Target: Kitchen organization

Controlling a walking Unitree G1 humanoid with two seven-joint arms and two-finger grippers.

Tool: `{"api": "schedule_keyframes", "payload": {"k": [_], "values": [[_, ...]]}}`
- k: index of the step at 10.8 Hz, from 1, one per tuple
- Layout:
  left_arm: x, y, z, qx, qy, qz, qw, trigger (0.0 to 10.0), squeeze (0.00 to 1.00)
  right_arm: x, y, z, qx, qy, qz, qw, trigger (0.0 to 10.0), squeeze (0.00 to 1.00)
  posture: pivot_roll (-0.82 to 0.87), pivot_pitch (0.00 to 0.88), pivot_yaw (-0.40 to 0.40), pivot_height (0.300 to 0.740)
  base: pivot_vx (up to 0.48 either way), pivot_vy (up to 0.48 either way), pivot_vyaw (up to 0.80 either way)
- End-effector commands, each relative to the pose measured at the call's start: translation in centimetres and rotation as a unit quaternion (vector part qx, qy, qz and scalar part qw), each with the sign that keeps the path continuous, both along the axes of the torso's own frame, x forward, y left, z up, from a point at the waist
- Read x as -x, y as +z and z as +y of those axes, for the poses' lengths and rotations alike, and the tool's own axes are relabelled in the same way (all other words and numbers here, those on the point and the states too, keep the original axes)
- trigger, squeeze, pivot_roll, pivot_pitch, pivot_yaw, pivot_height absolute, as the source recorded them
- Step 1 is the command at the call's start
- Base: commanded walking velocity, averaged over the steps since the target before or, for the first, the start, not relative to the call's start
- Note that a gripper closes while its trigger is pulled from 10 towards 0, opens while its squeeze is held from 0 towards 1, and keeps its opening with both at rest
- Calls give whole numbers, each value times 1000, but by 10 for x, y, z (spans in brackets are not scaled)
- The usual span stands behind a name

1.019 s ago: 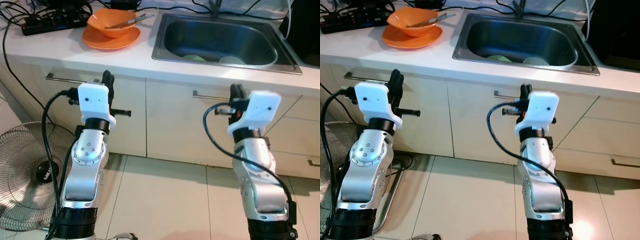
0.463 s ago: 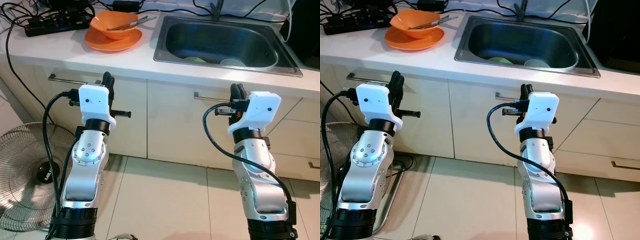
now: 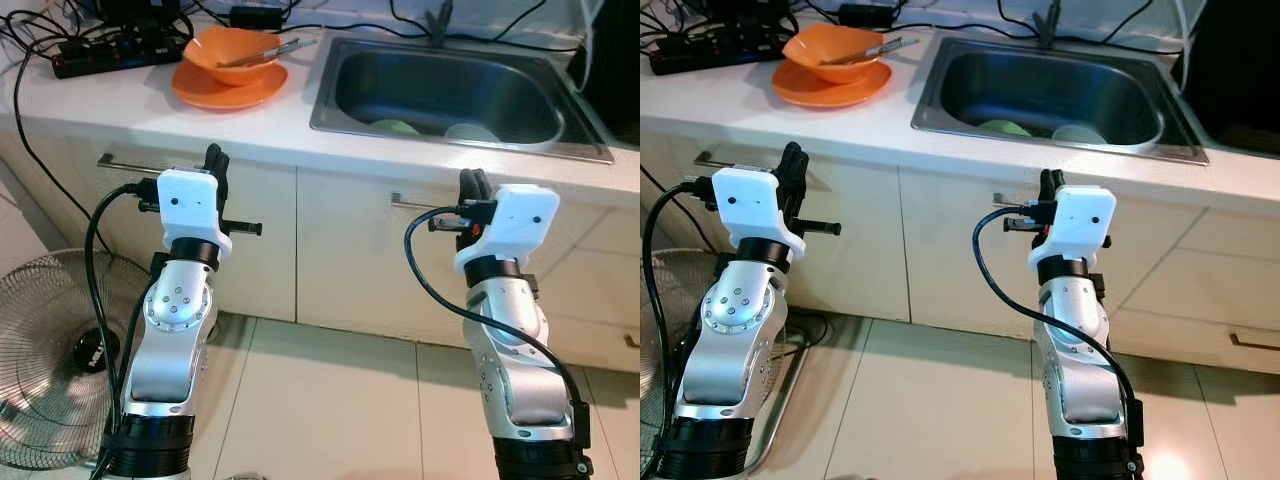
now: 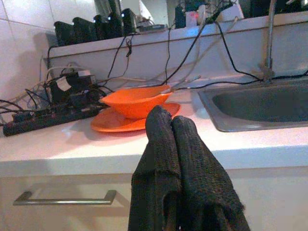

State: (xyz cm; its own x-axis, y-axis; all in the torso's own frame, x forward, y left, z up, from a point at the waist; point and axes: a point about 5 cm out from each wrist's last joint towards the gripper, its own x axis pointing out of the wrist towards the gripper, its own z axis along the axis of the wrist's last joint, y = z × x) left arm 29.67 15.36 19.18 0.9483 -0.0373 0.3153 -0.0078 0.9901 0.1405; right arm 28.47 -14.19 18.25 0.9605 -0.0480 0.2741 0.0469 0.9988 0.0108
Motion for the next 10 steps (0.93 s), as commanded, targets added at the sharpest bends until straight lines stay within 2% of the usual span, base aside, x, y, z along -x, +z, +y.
{"api": "schedule_keyframes", "payload": {"k": [1, 10], "values": [[0, -3, -1, -1, -6, 4, 1000, 10000, 0, -1, 4, 1, 3, 1, -9, 1000, 10000, 0, 74, 93, -27, 740, 480, 0, 0], [2, -5, -5, -4, -15, 4, 1000, 10000, 0, -1, 1, 4, 3, 11, -7, 1000, 10000, 0, 76, 71, -30, 740, 480, 0, 0]]}}
